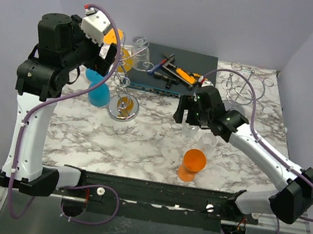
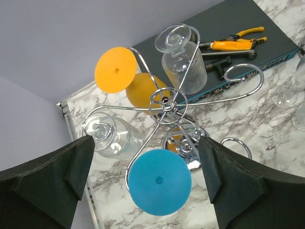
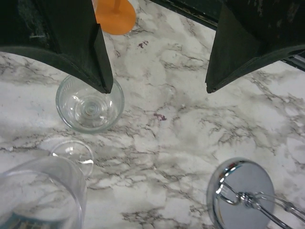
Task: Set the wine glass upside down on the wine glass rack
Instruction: Pick up the wine glass at the center of the board.
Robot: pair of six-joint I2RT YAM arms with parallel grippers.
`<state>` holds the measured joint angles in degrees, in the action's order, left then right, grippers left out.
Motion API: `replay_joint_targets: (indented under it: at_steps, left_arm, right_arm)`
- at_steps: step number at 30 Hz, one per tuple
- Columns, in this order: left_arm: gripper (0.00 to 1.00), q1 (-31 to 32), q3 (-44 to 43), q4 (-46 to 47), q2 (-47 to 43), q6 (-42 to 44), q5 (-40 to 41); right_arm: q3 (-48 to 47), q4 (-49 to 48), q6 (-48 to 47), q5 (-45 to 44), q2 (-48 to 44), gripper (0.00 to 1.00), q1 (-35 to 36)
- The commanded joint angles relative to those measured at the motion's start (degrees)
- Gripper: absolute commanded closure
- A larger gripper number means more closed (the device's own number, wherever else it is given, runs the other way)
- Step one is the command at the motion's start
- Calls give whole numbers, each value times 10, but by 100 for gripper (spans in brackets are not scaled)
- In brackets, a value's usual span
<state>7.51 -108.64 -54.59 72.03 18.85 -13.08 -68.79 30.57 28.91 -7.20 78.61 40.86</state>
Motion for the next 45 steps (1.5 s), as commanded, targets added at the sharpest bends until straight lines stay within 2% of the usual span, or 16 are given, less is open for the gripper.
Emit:
replay_joint_targets:
  at_steps: [1,6,12,16,19,20,22,26,33,39,42,45]
  left_arm:
    - [1,-1,-14,-31,-15,-21,-10]
    - [1,-1,-26,-35,-15,-33,-17]
    - [1,-1,-48,-51,-10,-44,-20]
    - [1,0,-45,-54,-14,-47,-23]
    - [1,-1,-43,-54,-16,-50,-28]
    - [1,0,-43,-54,-18,-52,-30]
    - [2,0,-42,-54,-20,-54,-34]
    - [2,-1,-37,-56,-26,-64,-43]
    - [1,-1,-27,-61,-40,-69,-81]
    - [1,-1,-15,-49,-55,-63,-146]
    - [4,-1,-16,-46,-55,-65,-177]
    - [7,-1,-7,-46,-51,-69,-204]
  right_arm:
    - [17,39,-12,-37,6,18,1]
    - [28,36,-19,-41,41,27,1]
    - [32,22,-22,-74,95,30,1]
    - [29,1,-32,-72,119,36,1]
    - [19,-14,-40,-57,138,52,1]
    - [11,-17,-43,-50,144,64,1]
    - [-4,-19,-46,-36,153,80,1]
    - [-41,-17,-48,-14,146,99,1]
    - [-108,-20,-46,62,53,100,1]
    - [-169,-29,-36,128,-27,100,1]
    - [-205,-25,-34,143,-50,100,1]
    - [-213,-72,-18,178,-77,100,0]
